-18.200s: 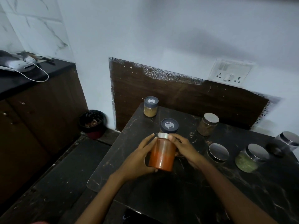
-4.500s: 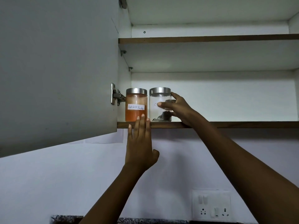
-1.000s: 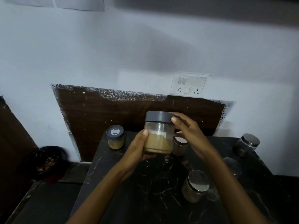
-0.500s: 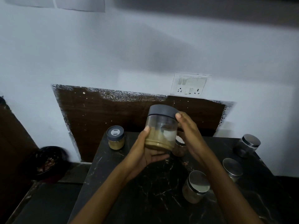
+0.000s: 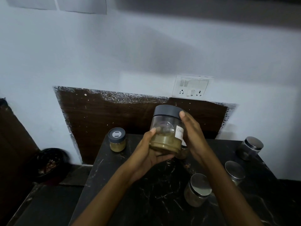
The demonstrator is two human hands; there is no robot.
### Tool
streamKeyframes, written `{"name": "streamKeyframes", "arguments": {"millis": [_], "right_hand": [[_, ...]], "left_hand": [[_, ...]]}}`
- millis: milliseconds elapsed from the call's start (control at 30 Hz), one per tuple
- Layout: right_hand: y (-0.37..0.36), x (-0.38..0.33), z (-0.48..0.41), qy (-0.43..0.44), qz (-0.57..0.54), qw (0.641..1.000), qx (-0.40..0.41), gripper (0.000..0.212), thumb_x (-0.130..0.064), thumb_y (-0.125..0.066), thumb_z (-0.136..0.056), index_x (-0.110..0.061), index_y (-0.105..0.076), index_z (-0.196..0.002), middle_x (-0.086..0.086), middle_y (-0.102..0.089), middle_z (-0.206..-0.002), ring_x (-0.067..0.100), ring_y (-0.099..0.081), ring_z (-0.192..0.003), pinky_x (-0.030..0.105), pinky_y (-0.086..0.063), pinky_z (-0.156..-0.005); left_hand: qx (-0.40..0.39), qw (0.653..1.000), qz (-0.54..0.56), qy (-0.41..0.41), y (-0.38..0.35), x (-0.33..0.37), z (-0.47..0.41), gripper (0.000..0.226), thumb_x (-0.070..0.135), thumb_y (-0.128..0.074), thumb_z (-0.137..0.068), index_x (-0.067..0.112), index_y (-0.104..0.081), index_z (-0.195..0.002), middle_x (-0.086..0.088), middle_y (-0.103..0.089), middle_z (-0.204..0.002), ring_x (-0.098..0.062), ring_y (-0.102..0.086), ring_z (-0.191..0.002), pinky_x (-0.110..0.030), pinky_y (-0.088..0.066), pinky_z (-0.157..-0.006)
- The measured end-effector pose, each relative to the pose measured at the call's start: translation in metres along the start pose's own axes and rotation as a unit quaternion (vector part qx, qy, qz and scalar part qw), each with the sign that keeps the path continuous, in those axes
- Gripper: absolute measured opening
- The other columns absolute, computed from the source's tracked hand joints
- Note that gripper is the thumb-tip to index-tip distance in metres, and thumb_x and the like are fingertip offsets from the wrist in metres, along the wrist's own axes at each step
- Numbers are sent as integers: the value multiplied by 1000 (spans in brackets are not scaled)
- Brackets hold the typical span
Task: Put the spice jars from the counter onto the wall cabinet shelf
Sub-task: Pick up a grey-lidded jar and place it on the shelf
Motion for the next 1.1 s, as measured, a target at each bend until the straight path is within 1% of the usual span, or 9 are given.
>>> {"name": "streamKeyframes", "arguments": {"millis": [133, 233, 433, 500, 567, 667, 833, 967, 1100], "right_hand": [[9, -7, 1, 26, 33, 998, 50, 30, -29, -60, -83, -4, -60, -100, 4, -66, -86, 9, -66, -73, 19, -54, -61], [12, -10, 1, 41, 85, 993, 76, 17, -25, -64, -83, -10, -60, -91, 0, -65, -82, 2, -65, -67, 13, -50, -55], [3, -7, 2, -2, 24, 999, 26, 38, -33, -58, -82, -10, -58, -112, 3, -67, -98, 10, -66, -84, 19, -55, -66], [5, -9, 2, -10, 21, 999, 35, 36, -32, -61, -80, -10, -60, -109, 5, -68, -97, 13, -66, -85, 23, -55, -69], [10, -17, 1, 8, 30, 998, 60, 36, -28, -64, -80, -7, -61, -109, 5, -69, -95, 13, -67, -82, 23, -56, -68], [13, -35, -2, 29, 45, 995, 82, 51, -37, -71, -68, -12, -61, -111, 4, -70, -102, 16, -69, -91, 29, -57, -76], [12, -73, -14, 59, 50, 992, 96, 78, -51, -76, -50, -19, -54, -118, -1, -73, -92, 16, -71, -87, 31, -56, -72], [2, -110, -26, 69, 57, 993, 73, 72, -57, -75, -49, -26, -51, -110, 4, -74, -94, 18, -71, -86, 36, -57, -72], [-11, -166, -36, 116, 109, 987, 33, 76, -55, -75, -46, -33, -50, -114, -5, -73, -96, 12, -70, -88, 28, -57, -69]], "left_hand": [[62, 996, -56, -35, 10, 8, -1, 67, 60, -66, -70, 37, -44, -128, -6, -59, -126, -25, -65, -106, -45, -55, -83], [83, 990, -99, -60, 8, 13, 0, 76, 54, -76, -61, 36, -41, -126, 0, -63, -118, -19, -69, -99, -40, -57, -78], [30, 998, -43, -34, 0, 12, 0, 70, 55, -68, -69, 34, -41, -130, -10, -56, -128, -29, -65, -107, -44, -56, -80], [25, 993, -114, -28, -3, 13, 0, 80, 59, -72, -64, 41, -35, -132, -3, -54, -130, -26, -63, -109, -45, -56, -83], [37, 974, -215, -57, -7, 23, 0, 88, 55, -78, -58, 41, -32, -132, 7, -53, -128, -13, -63, -108, -34, -57, -82], [34, 952, -279, -121, -20, 50, -1, 70, 36, -77, -69, 40, -37, -126, 15, -59, -119, 3, -63, -101, -14, -52, -76], [22, 926, -330, -183, -42, 99, -3, 50, 25, -75, -71, 44, -49, -109, 31, -66, -101, 10, -62, -97, -5, -48, -72], [26, 906, -354, -231, -60, 142, -9, 58, 35, -77, -61, 49, -47, -109, 29, -61, -107, 16, -59, -98, -3, -46, -74], [30, 878, -378, -291, -83, 191, -15, 87, 45, -80, -58, 38, -38, -135, 16, -53, -130, 5, -57, -106, -5, -49, -72]]}}
Point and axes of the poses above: each hand's wrist, its own z-axis away from the middle knuckle, its own y-axis out of the back of the hand, x = y × z, the point moved 10 cm from there along -z, towards the middle knuckle
